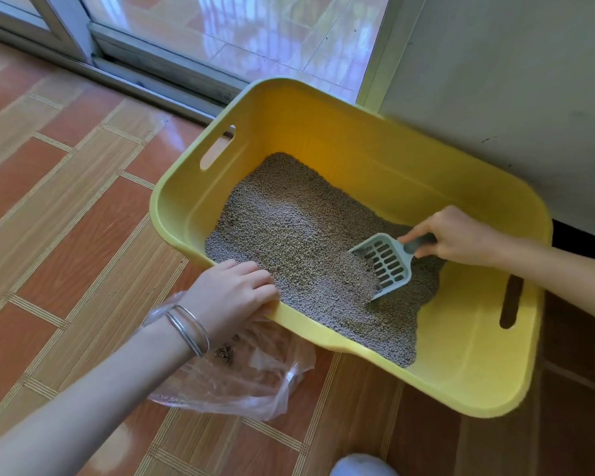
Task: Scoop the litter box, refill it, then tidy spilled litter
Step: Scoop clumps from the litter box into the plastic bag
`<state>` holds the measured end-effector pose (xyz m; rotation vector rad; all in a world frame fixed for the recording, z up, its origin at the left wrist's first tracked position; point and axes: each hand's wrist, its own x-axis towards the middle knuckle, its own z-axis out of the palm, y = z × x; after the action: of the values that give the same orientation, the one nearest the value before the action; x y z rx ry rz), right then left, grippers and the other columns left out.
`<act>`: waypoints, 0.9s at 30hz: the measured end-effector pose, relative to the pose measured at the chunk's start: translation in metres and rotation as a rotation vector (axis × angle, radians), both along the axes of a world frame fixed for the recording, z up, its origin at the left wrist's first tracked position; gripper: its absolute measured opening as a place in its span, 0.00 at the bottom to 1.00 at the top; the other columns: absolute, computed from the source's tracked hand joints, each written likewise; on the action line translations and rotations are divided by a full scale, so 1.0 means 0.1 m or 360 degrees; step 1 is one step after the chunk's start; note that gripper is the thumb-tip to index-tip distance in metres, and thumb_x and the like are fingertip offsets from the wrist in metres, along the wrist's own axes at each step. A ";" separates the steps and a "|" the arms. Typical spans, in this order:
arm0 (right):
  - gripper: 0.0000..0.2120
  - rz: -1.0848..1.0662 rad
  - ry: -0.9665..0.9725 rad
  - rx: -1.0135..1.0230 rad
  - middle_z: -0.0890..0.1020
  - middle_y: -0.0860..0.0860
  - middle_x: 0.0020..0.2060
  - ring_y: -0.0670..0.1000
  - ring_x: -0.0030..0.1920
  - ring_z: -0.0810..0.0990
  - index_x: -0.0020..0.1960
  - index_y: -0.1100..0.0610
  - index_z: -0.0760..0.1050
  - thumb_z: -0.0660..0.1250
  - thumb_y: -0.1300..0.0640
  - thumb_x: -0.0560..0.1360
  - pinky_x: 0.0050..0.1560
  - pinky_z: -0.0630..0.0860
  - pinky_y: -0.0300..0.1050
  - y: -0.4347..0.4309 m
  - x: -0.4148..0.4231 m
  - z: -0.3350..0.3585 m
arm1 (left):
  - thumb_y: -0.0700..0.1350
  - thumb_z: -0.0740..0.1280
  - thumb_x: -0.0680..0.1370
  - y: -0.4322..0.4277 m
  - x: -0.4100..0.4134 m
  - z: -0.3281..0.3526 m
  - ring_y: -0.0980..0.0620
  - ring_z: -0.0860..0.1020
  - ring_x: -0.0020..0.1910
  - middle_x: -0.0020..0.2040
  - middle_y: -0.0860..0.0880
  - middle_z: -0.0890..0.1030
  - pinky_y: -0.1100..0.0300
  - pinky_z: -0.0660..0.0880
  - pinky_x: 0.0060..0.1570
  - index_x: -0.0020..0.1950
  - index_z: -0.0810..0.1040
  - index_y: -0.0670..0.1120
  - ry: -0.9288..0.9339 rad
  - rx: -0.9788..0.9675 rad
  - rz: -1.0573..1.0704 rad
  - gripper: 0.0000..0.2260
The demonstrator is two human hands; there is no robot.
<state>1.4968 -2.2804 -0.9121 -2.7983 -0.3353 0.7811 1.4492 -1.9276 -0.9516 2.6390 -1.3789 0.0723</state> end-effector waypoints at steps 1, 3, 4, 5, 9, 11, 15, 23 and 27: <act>0.18 -0.0009 -0.0005 -0.0016 0.82 0.51 0.54 0.48 0.53 0.79 0.59 0.55 0.77 0.71 0.63 0.71 0.59 0.73 0.44 -0.03 0.00 0.02 | 0.51 0.59 0.74 0.00 0.00 0.00 0.50 0.76 0.36 0.37 0.53 0.77 0.58 0.71 0.32 0.40 0.78 0.50 -0.0001 -0.0002 -0.0003 0.10; 0.18 -0.0017 -0.0007 -0.0047 0.81 0.51 0.55 0.49 0.54 0.79 0.59 0.55 0.77 0.71 0.63 0.71 0.60 0.72 0.45 -0.06 0.01 0.06 | 0.51 0.59 0.74 0.00 0.00 0.01 0.50 0.76 0.35 0.36 0.53 0.77 0.59 0.70 0.32 0.40 0.78 0.50 -0.0001 -0.0015 0.0001 0.11; 0.18 -0.0013 -0.0004 -0.0061 0.81 0.51 0.56 0.49 0.54 0.79 0.60 0.55 0.77 0.71 0.63 0.71 0.60 0.72 0.44 -0.07 0.01 0.07 | 0.51 0.58 0.74 -0.01 0.00 0.01 0.50 0.75 0.35 0.36 0.53 0.77 0.59 0.70 0.32 0.39 0.78 0.50 0.0000 -0.0021 0.0001 0.11; 0.18 -0.0007 -0.0006 -0.0075 0.81 0.52 0.56 0.49 0.54 0.79 0.60 0.55 0.77 0.71 0.63 0.71 0.60 0.72 0.42 -0.08 0.01 0.08 | 0.51 0.58 0.74 -0.01 0.00 0.02 0.50 0.75 0.35 0.36 0.53 0.77 0.59 0.70 0.31 0.39 0.78 0.50 0.0003 -0.0021 -0.0002 0.11; 0.18 -0.0025 -0.0021 -0.0104 0.81 0.52 0.56 0.50 0.54 0.79 0.61 0.56 0.76 0.70 0.63 0.71 0.57 0.70 0.40 -0.09 0.01 0.12 | 0.52 0.58 0.75 0.00 0.00 0.01 0.50 0.76 0.35 0.37 0.53 0.77 0.58 0.72 0.31 0.39 0.78 0.50 0.0010 -0.0006 -0.0011 0.12; 0.18 -0.0043 -0.0020 -0.0085 0.80 0.53 0.57 0.50 0.55 0.78 0.61 0.56 0.76 0.70 0.63 0.71 0.60 0.71 0.43 -0.09 0.00 0.13 | 0.52 0.57 0.75 0.00 0.00 0.01 0.50 0.76 0.35 0.37 0.53 0.78 0.58 0.72 0.31 0.39 0.78 0.50 0.0013 0.0002 -0.0003 0.12; 0.18 -0.0038 -0.0037 -0.0049 0.80 0.53 0.57 0.50 0.57 0.78 0.61 0.55 0.76 0.70 0.63 0.71 0.62 0.70 0.45 -0.05 -0.01 0.16 | 0.52 0.57 0.75 0.00 -0.01 0.01 0.50 0.76 0.36 0.37 0.53 0.77 0.57 0.71 0.32 0.39 0.78 0.50 0.0009 0.0015 0.0009 0.12; 0.18 0.0015 -0.0119 0.0066 0.80 0.50 0.56 0.49 0.55 0.79 0.60 0.54 0.76 0.70 0.63 0.71 0.61 0.72 0.45 0.12 -0.06 0.29 | 0.51 0.58 0.75 0.02 -0.02 0.01 0.50 0.76 0.37 0.38 0.53 0.78 0.58 0.67 0.36 0.41 0.78 0.49 0.0009 0.0051 0.0011 0.11; 0.18 0.0023 -0.0143 0.0082 0.82 0.49 0.54 0.47 0.52 0.79 0.60 0.53 0.77 0.71 0.62 0.71 0.59 0.74 0.49 0.15 -0.06 0.27 | 0.51 0.58 0.75 0.03 -0.03 0.02 0.50 0.76 0.37 0.38 0.53 0.78 0.57 0.72 0.34 0.41 0.79 0.49 0.0019 0.0035 0.0009 0.12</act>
<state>1.4906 -2.2654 -0.8849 -2.7910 -0.3860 0.6412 1.4466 -1.9247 -0.9492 2.6570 -1.3759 0.0425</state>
